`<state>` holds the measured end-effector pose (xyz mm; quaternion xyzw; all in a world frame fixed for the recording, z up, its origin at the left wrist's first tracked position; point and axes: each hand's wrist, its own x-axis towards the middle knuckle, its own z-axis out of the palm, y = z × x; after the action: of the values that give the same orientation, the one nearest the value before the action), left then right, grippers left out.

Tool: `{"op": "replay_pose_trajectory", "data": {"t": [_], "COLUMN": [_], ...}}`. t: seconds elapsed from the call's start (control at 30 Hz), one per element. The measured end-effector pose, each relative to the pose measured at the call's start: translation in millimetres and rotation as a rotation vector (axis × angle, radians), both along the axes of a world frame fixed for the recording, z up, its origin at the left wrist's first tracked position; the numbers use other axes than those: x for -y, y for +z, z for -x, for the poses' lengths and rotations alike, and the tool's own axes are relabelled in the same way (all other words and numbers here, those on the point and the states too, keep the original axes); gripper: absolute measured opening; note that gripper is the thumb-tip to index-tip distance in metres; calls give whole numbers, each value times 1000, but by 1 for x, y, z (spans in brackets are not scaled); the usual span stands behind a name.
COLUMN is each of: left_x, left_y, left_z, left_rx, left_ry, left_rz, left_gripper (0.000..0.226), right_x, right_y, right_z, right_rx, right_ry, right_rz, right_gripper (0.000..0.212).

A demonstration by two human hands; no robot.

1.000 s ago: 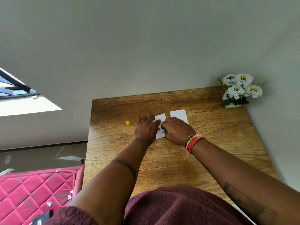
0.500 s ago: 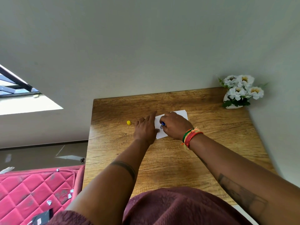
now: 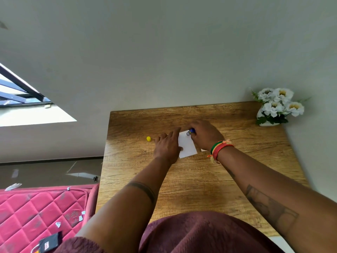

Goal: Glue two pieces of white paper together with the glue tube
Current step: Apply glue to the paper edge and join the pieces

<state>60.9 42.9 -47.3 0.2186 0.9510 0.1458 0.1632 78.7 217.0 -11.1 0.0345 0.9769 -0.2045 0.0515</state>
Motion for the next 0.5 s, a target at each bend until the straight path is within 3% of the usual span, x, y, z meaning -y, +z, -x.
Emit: {"op": "replay_pose_trajectory", "data": {"t": [0.13, 0.27, 0.4, 0.5], "left_x": [0, 0, -1, 0], "left_y": [8, 14, 18, 18], "left_z": [2, 5, 3, 4], "left_rx": [-41, -30, -23, -43], "left_ry": [-26, -96, -123, -159], "left_rz": [16, 18, -18, 8], "left_gripper": [45, 34, 30, 30], "right_x": [-10, -14, -8, -3], "right_y": [1, 3, 9, 10], "right_z": [-10, -15, -21, -23], "right_rx": [18, 31, 27, 26], "right_ry": [-434, -715, -773, -784], "right_rz": [562, 1158, 1404, 1470], "right_gripper": [17, 23, 22, 18]}}
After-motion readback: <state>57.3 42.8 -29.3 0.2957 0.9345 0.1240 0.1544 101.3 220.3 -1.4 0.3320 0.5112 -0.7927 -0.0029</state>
